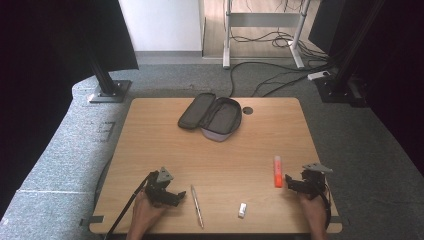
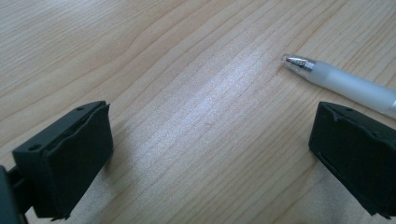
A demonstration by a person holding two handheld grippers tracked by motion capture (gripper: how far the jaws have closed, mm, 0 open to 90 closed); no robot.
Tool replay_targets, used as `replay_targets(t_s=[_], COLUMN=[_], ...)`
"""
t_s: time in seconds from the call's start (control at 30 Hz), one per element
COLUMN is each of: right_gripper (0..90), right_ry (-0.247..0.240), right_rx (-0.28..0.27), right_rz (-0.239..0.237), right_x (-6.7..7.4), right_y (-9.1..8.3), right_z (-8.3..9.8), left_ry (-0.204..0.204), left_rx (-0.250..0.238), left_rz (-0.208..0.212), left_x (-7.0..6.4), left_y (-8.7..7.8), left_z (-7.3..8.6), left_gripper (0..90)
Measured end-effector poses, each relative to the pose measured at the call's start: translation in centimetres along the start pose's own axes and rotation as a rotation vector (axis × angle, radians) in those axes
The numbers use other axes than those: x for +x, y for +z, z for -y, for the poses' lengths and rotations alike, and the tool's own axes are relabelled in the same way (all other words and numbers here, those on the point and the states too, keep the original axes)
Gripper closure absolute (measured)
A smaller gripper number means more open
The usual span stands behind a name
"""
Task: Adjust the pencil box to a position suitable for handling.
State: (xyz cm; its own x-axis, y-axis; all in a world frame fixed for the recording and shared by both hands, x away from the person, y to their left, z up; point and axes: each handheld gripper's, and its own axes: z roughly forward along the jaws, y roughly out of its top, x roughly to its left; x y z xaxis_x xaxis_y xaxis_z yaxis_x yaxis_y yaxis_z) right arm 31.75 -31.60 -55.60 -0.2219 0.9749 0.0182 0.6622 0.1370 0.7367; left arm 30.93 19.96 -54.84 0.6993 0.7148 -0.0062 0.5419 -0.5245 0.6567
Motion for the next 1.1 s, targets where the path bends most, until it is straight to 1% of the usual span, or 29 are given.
replay_targets(t_s=[0.27,0.6,0.9,0.97,1.03,1.1], right_gripper=[12.8,12.8,12.8,12.8,12.8,12.9], right_ry=[-0.003,-0.003,-0.003,-0.003,-0.003,-0.003], right_rx=[-0.001,-0.001,-0.001,-0.001,-0.001,-0.001], right_rz=[-0.003,-0.003,-0.003,-0.003,-0.003,-0.003], right_x=[0.01,0.02,0.01,0.01,0.01,0.01], right_y=[-0.01,-0.01,-0.01,-0.01,-0.01,-0.01], right_z=[0.00,0.01,0.00,0.00,0.00,0.00], left_ry=[0.003,-0.011,-0.013,-0.014,-0.013,-0.018], left_rx=[-0.005,-0.008,-0.007,-0.003,-0.002,-0.012], left_rz=[0.006,-0.006,-0.007,-0.002,-0.009,0.001], left_x=[0.14,0.38,0.40,0.44,0.48,0.62], left_y=[-0.05,-0.04,-0.07,-0.13,-0.26,-0.54], left_z=[0.04,0.00,-0.02,-0.05,-0.13,-0.28], left_gripper=[0.0,1.3,1.3,1.4,1.4,1.5])
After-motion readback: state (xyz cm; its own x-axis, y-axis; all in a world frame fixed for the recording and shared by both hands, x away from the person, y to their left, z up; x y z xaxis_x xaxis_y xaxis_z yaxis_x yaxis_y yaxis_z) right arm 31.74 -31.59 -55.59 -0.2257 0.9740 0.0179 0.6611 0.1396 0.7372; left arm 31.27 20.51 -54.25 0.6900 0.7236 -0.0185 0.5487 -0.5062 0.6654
